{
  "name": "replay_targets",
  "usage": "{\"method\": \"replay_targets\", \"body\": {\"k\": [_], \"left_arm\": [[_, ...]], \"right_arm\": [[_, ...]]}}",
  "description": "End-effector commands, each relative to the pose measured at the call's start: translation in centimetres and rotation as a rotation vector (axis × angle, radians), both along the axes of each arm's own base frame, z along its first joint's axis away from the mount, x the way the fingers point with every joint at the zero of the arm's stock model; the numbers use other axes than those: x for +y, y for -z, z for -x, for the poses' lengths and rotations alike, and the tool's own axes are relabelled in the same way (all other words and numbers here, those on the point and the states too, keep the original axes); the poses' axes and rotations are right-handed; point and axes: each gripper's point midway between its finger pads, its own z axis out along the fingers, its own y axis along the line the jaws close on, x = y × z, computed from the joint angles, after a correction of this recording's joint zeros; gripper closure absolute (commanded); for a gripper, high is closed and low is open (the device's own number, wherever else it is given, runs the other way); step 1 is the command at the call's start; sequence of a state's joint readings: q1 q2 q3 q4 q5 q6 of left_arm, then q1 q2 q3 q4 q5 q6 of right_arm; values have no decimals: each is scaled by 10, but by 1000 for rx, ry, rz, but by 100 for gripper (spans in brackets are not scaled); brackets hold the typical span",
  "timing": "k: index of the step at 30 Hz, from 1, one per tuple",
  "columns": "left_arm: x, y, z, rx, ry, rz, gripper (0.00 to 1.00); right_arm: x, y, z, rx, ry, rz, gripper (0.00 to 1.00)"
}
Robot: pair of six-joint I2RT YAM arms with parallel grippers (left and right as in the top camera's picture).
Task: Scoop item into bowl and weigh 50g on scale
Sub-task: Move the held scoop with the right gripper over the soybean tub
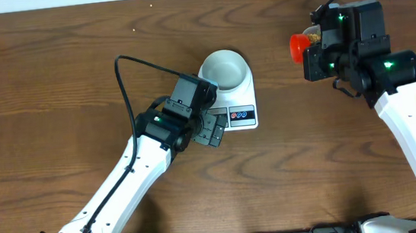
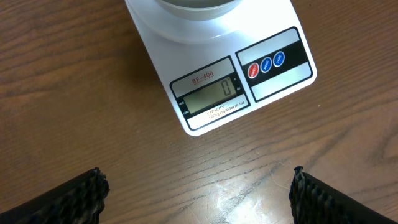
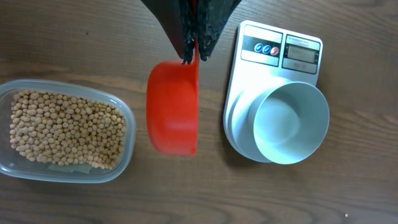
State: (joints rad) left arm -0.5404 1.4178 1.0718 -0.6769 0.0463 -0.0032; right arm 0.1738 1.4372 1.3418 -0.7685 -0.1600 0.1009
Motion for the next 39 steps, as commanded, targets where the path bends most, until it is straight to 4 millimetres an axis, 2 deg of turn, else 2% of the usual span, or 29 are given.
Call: {"method": "replay_targets", "body": {"k": [1,6,9,18,22,31,39], "left_arm": [[2,5,1,15,-8,-9,4],[2,5,1,15,-8,-9,4],[2,5,1,15,-8,-9,4],[2,5,1,15,-8,-9,4],[2,5,1,15,-8,-9,4],[2,5,1,15,-8,-9,4],[2,5,1,15,-8,-9,4]], "right_arm": [[-2,-15,-1,-39,-3,5,99],[-2,-17,0,-39,-5,1,99],[-6,-26,1,-37,4,-4,99],[-50,-75,1,-74,117,-4,99],[-71,-91,-1,-103,167,-1,99],[-88,-86,-5,-111,163,94,99],[-99,-61,-18,-51,181,161,99]]}}
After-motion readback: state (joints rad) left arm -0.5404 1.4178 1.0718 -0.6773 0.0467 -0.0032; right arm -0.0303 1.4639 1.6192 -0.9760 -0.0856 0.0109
